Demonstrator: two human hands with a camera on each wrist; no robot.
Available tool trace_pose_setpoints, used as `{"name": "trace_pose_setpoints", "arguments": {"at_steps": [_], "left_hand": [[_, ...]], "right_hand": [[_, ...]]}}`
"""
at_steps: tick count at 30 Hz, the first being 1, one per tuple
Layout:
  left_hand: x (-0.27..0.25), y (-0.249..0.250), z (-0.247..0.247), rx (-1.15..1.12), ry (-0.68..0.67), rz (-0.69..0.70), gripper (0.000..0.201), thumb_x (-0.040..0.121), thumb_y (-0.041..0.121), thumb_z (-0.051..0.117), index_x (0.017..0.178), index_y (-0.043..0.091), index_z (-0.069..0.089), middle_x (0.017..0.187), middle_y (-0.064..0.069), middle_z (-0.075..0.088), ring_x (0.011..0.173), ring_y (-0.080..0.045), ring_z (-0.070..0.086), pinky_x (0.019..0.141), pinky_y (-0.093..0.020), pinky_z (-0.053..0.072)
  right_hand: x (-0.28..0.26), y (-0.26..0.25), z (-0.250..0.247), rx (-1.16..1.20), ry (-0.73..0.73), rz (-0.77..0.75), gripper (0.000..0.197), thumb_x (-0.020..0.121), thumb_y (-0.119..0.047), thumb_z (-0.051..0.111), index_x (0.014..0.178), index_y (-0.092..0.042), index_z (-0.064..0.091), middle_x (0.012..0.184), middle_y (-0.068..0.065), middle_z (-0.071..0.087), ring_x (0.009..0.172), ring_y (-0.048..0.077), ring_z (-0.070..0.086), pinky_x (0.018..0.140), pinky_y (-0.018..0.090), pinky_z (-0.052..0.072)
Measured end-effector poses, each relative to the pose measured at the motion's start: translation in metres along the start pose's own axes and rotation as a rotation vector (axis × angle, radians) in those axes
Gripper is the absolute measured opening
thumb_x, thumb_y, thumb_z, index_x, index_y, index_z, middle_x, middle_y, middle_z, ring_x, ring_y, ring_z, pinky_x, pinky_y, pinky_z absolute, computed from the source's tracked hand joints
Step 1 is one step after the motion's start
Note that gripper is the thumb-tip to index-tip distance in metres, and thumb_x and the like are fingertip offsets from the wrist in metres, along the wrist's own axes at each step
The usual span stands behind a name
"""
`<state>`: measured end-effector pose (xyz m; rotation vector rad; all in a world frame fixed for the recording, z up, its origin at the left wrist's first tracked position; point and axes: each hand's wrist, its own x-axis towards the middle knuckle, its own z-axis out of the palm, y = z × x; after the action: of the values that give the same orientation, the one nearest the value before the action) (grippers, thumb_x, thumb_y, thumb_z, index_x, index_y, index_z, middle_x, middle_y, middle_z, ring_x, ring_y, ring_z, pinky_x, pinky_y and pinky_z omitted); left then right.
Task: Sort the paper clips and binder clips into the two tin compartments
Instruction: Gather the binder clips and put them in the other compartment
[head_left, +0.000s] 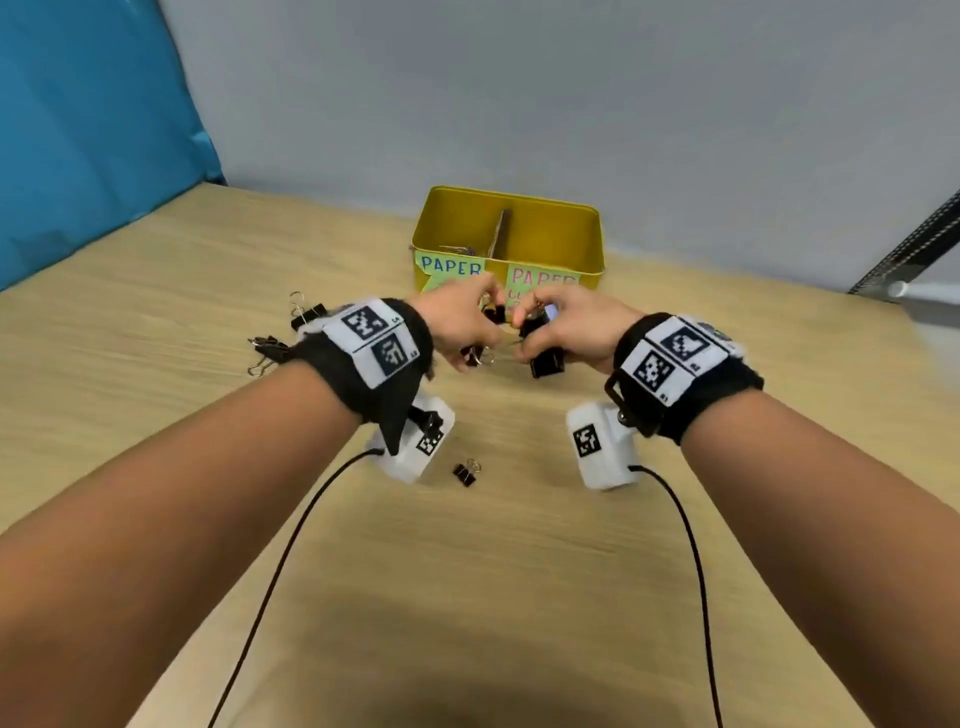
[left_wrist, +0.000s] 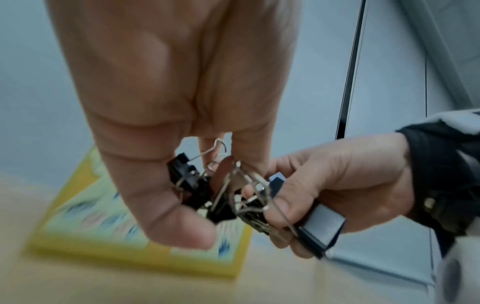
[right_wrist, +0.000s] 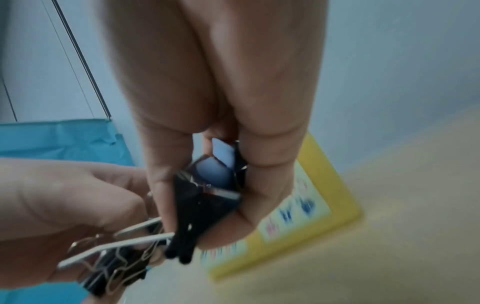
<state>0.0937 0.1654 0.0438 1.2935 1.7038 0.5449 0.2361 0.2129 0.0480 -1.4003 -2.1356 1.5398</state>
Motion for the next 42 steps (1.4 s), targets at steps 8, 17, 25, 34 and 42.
{"name": "trace_pose_setpoints", "arguments": {"at_steps": [8, 17, 25, 34, 42], "left_hand": [[0.07, 0.079, -0.035, -0.207, 0.32, 0.175, 0.019, 0.084, 0.001, 0.052, 0.094, 0.016, 0.045, 0.094, -0.014, 0.053, 0.073, -0.025, 0.058, 0.065, -0.039, 0.057], [0.078, 0.067, -0.04, 0.176, 0.308, 0.137, 0.037, 0.088, 0.009, 0.051, 0.123, 0.014, 0.06, 0.118, -0.008, 0.062, 0.112, -0.021, 0.057, 0.088, -0.025, 0.043], [0.005, -0.063, -0.108, 0.486, 0.446, -0.268, 0.073, 0.078, 0.045, 0.067, 0.141, 0.027, 0.035, 0.143, -0.017, 0.037, 0.129, -0.035, 0.041, 0.106, -0.048, 0.037], [-0.024, -0.131, -0.091, 0.406, 0.285, -0.475, 0.124, 0.053, 0.053, 0.083, 0.147, 0.041, 0.002, 0.145, -0.016, 0.017, 0.127, -0.044, 0.039, 0.098, -0.054, 0.046], [-0.023, -0.139, -0.082, 0.31, 0.362, -0.327, 0.081, 0.067, 0.017, 0.078, 0.131, 0.028, 0.03, 0.13, -0.017, 0.039, 0.114, -0.035, 0.048, 0.098, -0.047, 0.045]], "right_hand": [[0.068, -0.039, -0.06, 0.165, 0.424, -0.161, 0.039, 0.064, 0.009, 0.066, 0.071, -0.027, 0.053, 0.084, 0.006, 0.059, 0.085, 0.025, 0.058, 0.088, 0.045, 0.053], [0.085, -0.031, -0.061, -0.036, 0.387, -0.089, 0.044, 0.077, 0.001, 0.057, 0.117, -0.016, 0.063, 0.102, 0.001, 0.056, 0.092, 0.016, 0.051, 0.067, 0.019, 0.046], [0.014, -0.026, 0.011, -0.721, 0.116, -0.202, 0.038, 0.079, -0.027, 0.068, 0.114, -0.022, 0.057, 0.101, -0.002, 0.045, 0.101, 0.02, 0.051, 0.078, 0.025, 0.041], [-0.009, -0.006, 0.117, -1.01, -0.427, -0.193, 0.029, 0.084, -0.007, 0.061, 0.113, -0.002, 0.062, 0.108, 0.012, 0.063, 0.092, 0.023, 0.057, 0.076, 0.031, 0.05], [0.064, -0.046, 0.119, -0.226, -0.184, -0.067, 0.022, 0.079, 0.002, 0.06, 0.069, -0.018, 0.06, 0.073, 0.001, 0.059, 0.064, 0.016, 0.056, 0.067, 0.033, 0.053]]}}
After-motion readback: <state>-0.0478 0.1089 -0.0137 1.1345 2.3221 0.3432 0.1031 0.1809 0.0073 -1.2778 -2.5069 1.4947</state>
